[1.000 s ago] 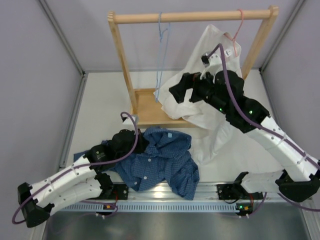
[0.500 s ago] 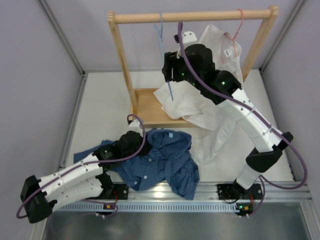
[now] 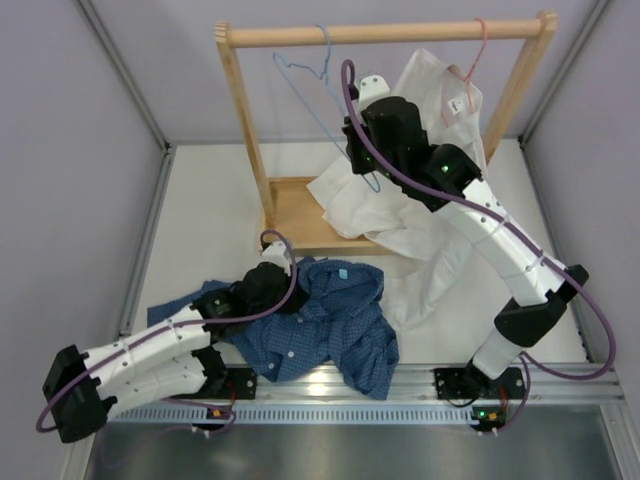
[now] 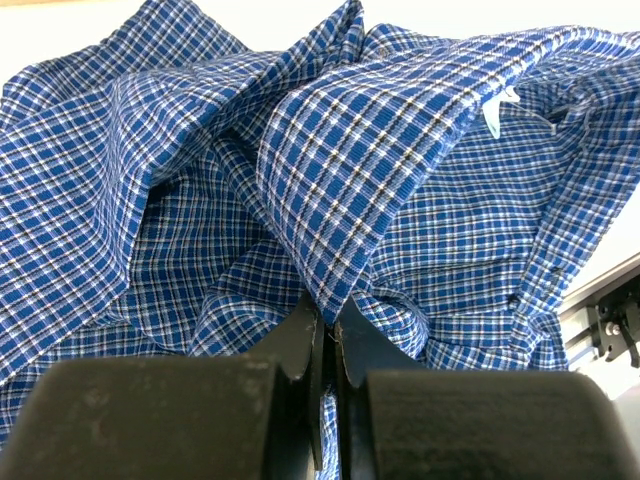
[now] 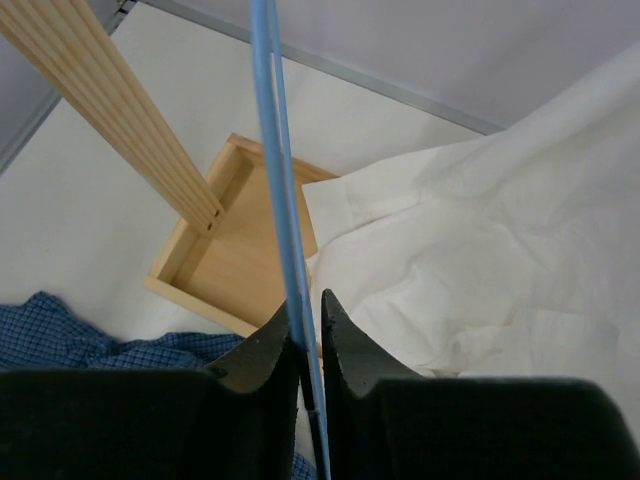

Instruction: Place the shirt on the hanger

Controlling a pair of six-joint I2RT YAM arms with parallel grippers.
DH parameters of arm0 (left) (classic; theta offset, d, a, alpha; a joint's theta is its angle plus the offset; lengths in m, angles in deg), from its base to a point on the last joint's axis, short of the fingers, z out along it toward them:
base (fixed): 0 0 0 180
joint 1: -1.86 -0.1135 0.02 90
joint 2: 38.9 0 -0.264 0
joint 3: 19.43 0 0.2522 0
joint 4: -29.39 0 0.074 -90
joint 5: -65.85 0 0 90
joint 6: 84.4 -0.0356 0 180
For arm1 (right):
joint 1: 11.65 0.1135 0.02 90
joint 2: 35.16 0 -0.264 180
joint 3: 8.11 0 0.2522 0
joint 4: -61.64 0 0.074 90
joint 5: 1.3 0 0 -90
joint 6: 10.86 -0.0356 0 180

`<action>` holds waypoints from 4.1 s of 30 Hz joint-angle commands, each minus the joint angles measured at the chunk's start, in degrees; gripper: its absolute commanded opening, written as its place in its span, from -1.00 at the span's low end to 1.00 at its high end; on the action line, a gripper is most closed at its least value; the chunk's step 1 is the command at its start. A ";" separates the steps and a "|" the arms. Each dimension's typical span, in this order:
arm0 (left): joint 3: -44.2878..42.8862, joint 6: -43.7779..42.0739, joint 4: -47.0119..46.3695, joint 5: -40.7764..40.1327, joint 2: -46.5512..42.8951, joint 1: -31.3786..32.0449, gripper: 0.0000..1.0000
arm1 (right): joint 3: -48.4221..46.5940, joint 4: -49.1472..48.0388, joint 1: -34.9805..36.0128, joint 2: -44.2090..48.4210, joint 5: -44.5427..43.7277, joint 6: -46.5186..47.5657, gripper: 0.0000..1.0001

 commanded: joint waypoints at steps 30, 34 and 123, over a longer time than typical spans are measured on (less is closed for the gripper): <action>0.92 -0.73 -4.73 3.30 0.26 -0.13 -1.00 | 6.68 -8.92 -1.28 8.77 2.14 5.40 -1.00; 0.48 -1.00 -4.73 2.95 -0.27 -0.13 -1.00 | 7.83 -12.45 -1.28 10.97 3.12 5.05 -1.00; -34.50 -25.95 22.60 32.99 0.61 -5.41 -1.00 | 76.20 -35.62 -2.86 61.69 60.94 -6.55 -1.00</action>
